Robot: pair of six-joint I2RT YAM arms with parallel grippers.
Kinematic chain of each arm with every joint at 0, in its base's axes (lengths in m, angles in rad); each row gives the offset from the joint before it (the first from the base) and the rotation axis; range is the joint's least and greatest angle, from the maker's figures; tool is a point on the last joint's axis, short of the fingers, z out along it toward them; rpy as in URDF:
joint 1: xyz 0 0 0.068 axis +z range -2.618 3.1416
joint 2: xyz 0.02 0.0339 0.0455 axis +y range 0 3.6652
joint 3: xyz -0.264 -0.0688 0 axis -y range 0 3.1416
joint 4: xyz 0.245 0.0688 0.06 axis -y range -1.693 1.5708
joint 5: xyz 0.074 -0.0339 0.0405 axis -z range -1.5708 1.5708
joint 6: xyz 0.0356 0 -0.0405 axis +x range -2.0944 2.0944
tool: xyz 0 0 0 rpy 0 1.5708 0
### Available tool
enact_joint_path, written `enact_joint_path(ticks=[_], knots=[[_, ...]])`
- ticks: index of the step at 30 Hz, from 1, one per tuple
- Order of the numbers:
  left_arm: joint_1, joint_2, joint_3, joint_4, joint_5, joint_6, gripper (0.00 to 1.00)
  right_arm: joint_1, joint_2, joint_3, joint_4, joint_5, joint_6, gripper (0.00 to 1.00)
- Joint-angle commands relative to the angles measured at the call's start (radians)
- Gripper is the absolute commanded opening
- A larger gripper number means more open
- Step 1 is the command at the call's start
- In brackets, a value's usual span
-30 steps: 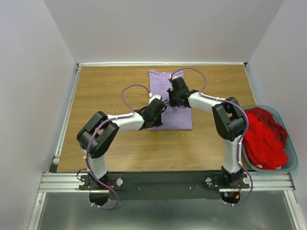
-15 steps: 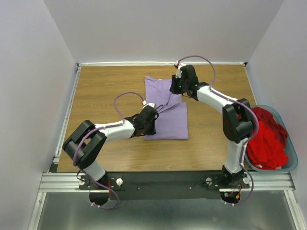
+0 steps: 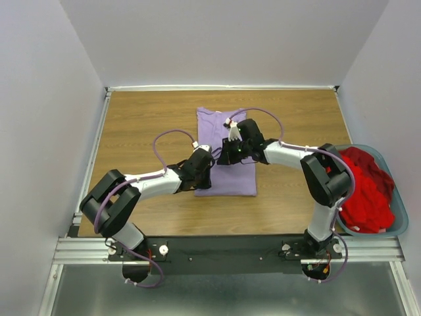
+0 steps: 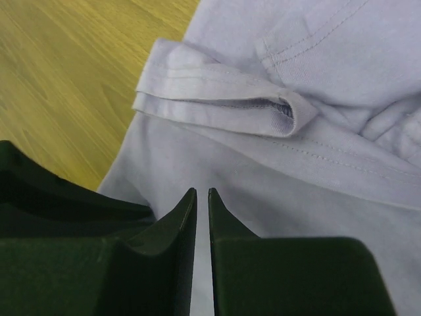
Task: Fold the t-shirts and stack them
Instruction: Fold the tshirt
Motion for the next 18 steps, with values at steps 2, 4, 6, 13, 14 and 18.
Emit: enact_joint_path(ticks=[2,4,6,13,14,18], knots=[[-0.008,0.003,-0.024,-0.066,0.014,-0.006,0.24,0.002,0.075,-0.008,0.127,-0.115,0.034,0.18],[-0.008,0.003,-0.022,-0.067,0.016,-0.005,0.24,0.006,0.115,0.008,0.148,-0.152,0.036,0.18],[-0.010,0.003,-0.019,-0.069,0.016,-0.003,0.24,0.006,0.145,0.037,0.165,-0.173,0.042,0.18],[-0.022,0.009,-0.025,-0.078,0.034,-0.005,0.24,-0.002,0.250,0.162,0.165,-0.081,0.016,0.18],[-0.024,0.006,-0.025,-0.082,0.035,-0.005,0.24,-0.016,0.285,0.213,0.165,-0.071,0.010,0.18],[-0.039,-0.020,-0.045,-0.093,0.031,-0.017,0.24,-0.076,0.375,0.371,0.159,0.012,0.020,0.19]])
